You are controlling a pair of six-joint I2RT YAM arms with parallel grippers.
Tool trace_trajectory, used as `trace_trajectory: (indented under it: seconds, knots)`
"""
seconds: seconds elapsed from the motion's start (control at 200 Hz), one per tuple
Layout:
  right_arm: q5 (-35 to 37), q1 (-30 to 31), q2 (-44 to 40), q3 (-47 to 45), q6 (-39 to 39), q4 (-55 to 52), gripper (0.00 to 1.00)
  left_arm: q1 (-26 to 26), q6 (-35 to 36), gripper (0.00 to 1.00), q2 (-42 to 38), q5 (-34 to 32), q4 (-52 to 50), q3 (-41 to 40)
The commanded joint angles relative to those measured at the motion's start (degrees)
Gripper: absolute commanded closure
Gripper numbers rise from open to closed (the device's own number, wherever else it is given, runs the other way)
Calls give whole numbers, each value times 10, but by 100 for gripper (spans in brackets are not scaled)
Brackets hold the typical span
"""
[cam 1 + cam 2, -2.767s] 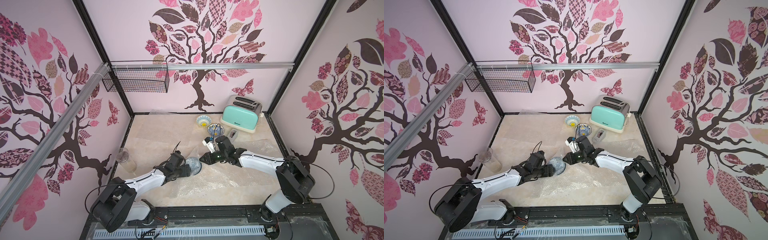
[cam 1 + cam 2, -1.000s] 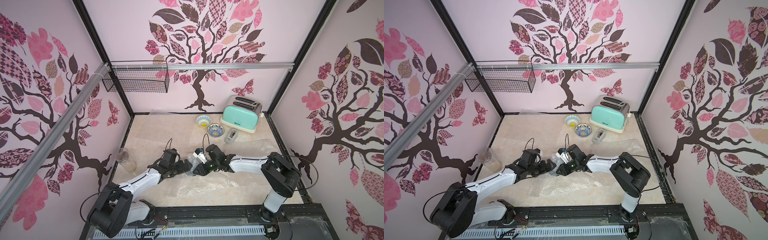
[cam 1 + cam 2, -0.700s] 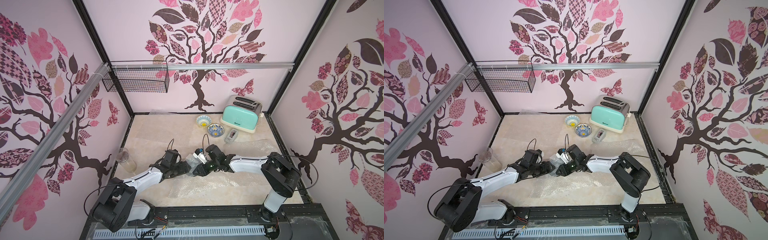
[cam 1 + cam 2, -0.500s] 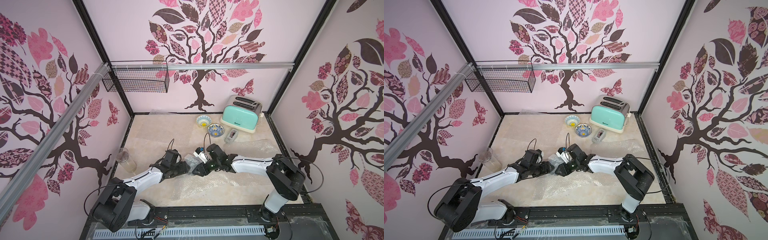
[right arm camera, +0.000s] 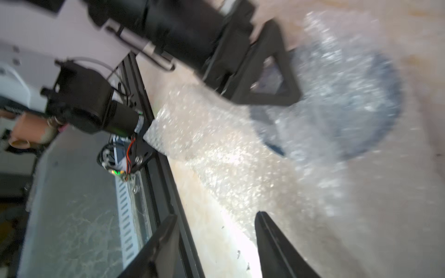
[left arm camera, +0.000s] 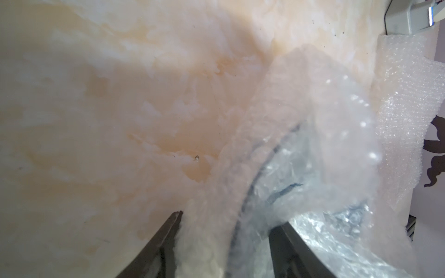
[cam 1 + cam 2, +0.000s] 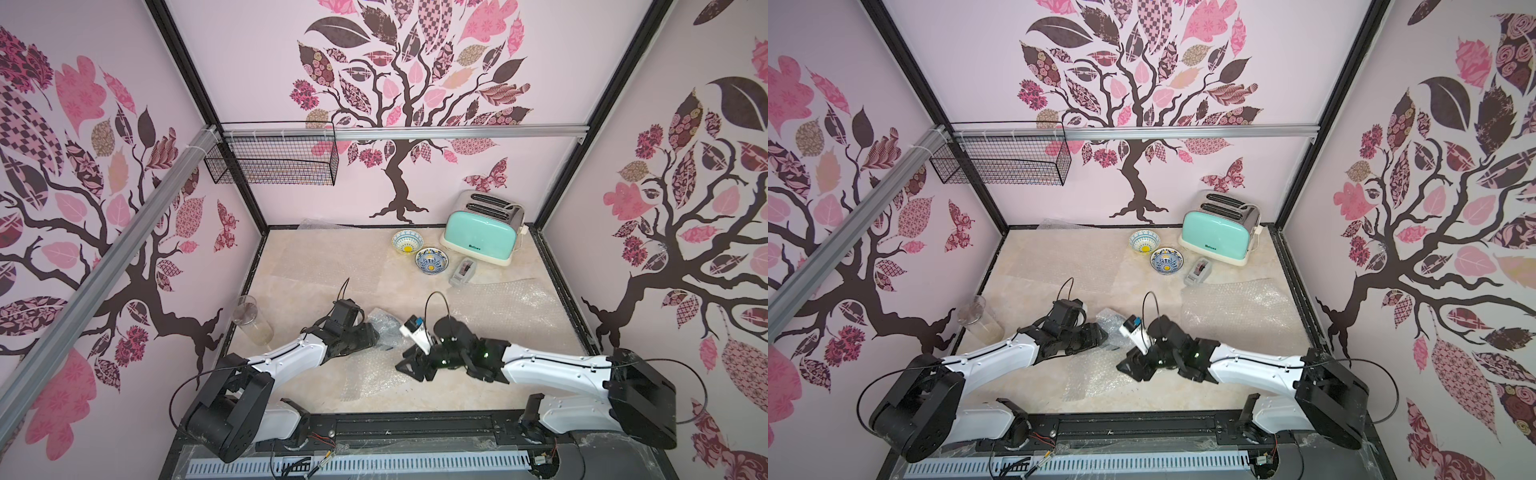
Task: Wrap bowls in bubble wrap
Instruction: Wrap the bowl in bubble wrap.
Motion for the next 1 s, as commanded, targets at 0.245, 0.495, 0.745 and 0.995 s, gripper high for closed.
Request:
trace_trajectory:
  seconds: [0.245,0.495,0.745,0.995]
  knots:
    - [404,262,139,5,-140,254,28,0,-23,44,16,-21,-27,14]
    - [447,282,259,22,-221,390,20,3,-24,44,24,-9,-29,18]
    - [487,302,374,60,-278,491,15,7,-14,45,36,-5,-27,21]
    - [501,303,426,86,-272,528,11,22,6,46,39,-10,-40,18]
